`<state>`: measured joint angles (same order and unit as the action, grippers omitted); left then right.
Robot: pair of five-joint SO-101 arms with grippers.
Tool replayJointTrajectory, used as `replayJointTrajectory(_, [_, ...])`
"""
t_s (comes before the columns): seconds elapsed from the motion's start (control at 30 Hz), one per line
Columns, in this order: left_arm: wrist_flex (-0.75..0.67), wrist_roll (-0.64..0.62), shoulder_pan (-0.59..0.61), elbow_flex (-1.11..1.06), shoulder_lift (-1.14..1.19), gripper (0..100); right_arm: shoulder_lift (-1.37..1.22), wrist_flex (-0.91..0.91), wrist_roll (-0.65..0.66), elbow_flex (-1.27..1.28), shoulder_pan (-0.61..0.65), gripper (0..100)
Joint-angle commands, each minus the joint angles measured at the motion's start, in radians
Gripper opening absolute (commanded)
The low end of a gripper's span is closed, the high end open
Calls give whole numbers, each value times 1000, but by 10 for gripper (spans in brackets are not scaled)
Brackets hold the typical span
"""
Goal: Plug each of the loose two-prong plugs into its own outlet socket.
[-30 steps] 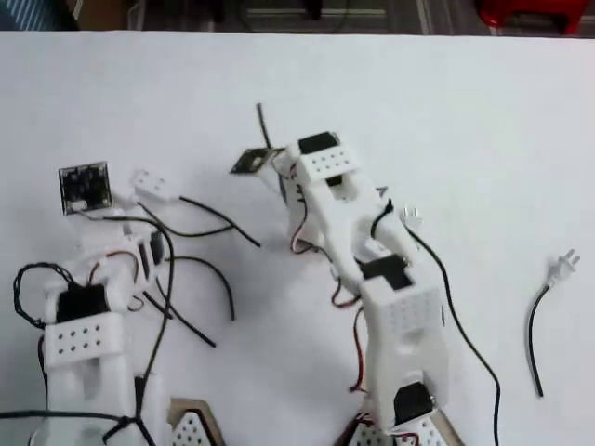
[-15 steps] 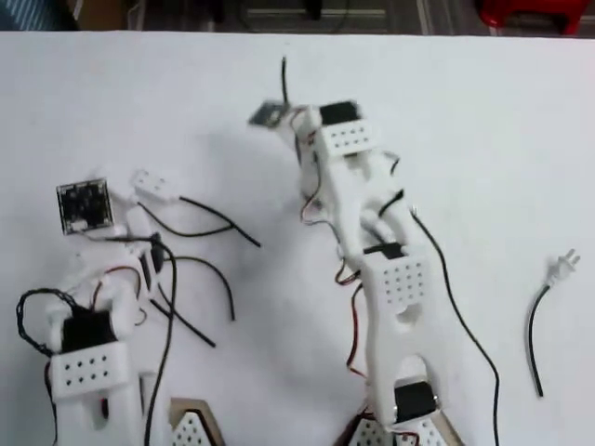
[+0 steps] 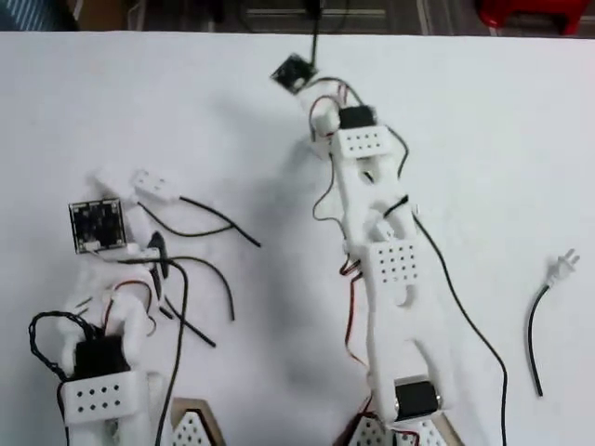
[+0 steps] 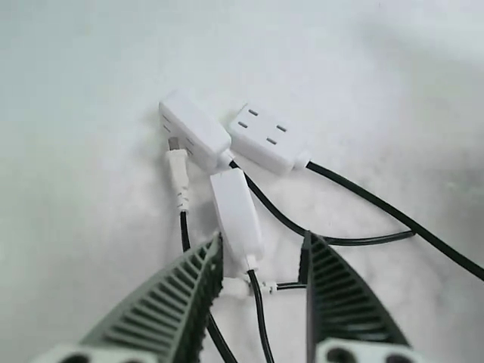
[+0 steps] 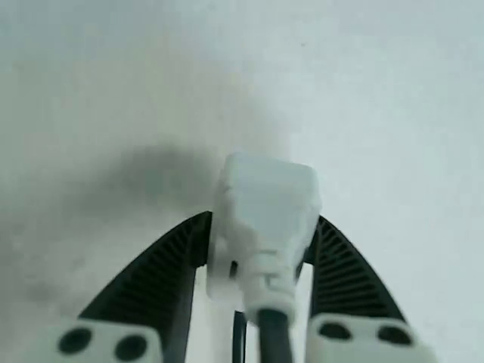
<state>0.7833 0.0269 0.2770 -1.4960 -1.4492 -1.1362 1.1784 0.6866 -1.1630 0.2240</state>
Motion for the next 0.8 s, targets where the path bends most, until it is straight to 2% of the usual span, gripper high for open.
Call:
replayJointTrajectory(0.0, [-12, 6, -13, 5, -18, 173, -45, -36, -8, -78, 38, 275])
replayJointTrajectory(0.07, [-11, 32, -22, 5, -18, 173, -53, -18, -8, -101, 38, 317])
replayJointTrajectory(0.2, [-11, 40, -59, 2, -18, 173, -13, 81, -8, -229, 19, 313])
replayJointTrajectory(0.5, [-11, 40, -59, 0, -18, 173, 151, 375, -8, -503, -41, 313])
replayJointTrajectory(0.67, [-11, 40, -59, 0, -18, 173, 295, 556, -14, -466, -105, 313])
replayJointTrajectory(0.77, [-11, 40, -61, 0, -18, 173, 392, 550, -81, -347, -166, 312])
